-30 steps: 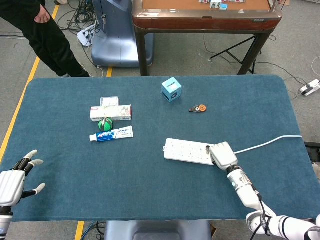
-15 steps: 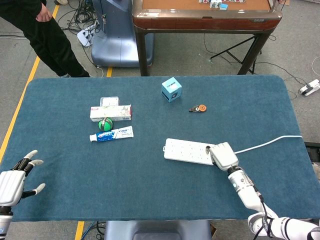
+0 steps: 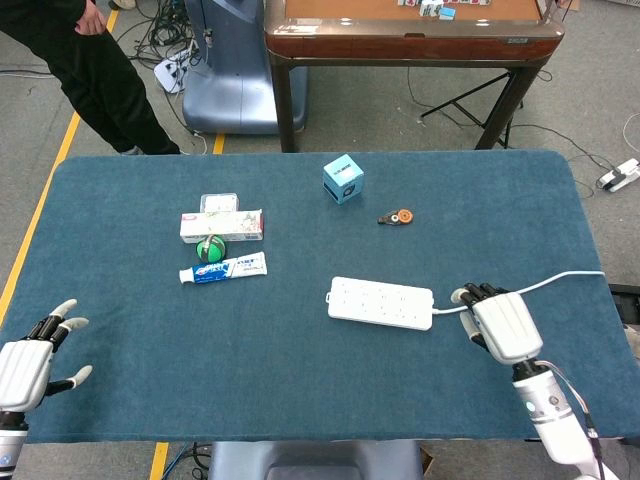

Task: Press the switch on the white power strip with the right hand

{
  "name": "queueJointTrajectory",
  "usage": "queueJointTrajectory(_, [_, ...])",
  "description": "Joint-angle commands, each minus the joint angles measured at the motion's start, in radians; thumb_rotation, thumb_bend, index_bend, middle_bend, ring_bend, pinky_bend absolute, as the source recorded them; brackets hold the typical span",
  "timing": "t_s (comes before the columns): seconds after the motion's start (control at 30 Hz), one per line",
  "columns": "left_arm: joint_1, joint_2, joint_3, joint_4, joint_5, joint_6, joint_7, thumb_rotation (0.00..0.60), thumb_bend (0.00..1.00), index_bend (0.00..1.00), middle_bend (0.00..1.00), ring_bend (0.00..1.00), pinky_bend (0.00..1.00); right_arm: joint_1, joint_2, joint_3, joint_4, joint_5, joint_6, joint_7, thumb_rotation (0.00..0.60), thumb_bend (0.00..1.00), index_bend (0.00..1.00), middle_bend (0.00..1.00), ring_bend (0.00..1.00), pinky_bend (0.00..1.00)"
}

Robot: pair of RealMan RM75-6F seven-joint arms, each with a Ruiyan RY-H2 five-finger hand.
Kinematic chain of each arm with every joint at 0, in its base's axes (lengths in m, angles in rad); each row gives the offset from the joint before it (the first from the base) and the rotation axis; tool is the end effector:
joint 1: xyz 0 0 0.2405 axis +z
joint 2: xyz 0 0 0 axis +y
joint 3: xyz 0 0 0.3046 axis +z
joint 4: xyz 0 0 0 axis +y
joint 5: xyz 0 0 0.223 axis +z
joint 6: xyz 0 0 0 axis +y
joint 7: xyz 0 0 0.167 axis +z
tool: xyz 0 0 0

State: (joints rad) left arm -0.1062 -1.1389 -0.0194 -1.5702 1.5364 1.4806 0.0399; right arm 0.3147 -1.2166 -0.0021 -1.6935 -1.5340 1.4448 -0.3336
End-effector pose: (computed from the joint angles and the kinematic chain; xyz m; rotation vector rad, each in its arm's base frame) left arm -0.3600 0.2102 0.1572 -1.4643 -0.8515 -0.8723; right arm -0.2796 -0.2646 0.1097 1.6516 -0.6549 0.9274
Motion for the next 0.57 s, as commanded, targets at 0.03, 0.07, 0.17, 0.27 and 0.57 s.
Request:
queueJointTrajectory(0.03, [0.001,-0.001,0.000,0.000,0.004,0.006,0.001,0.600,0.17,0.34,0.15,0.25,0.55,-0.099,0.068,-0.036,-0.022,-0.079,0.137,0.068,0.600,0.37,0.40,0.27,0.23,0.29])
queueJointTrajectory(0.07, [0.002,-0.001,0.000,0.000,0.006,0.008,0.001,0.600,0.17,0.34,0.15,0.25,0.55,-0.117,0.073,-0.039,-0.018,-0.086,0.163,0.078,0.600,0.37,0.40,0.26,0.23,0.29])
queueJointTrajectory(0.17, [0.004,-0.003,-0.002,0.002,0.014,0.020,0.001,0.600,0.17,0.32,0.16,0.26,0.55,-0.170,0.069,-0.050,0.011,-0.108,0.232,0.109,0.600,0.37,0.40,0.26,0.23,0.29])
queueJointTrajectory(0.27, [0.006,-0.007,-0.004,0.007,0.017,0.029,0.000,0.600,0.17,0.28,0.18,0.26,0.55,-0.205,0.053,-0.058,0.066,-0.104,0.253,0.183,0.600,0.37,0.40,0.26,0.23,0.29])
queueJointTrajectory(0.57, [0.006,-0.014,-0.004,-0.001,0.022,0.033,0.039,0.600,0.17,0.27,0.19,0.27,0.55,-0.225,0.059,-0.032,0.135,-0.083,0.238,0.323,0.600,0.37,0.40,0.26,0.23,0.29])
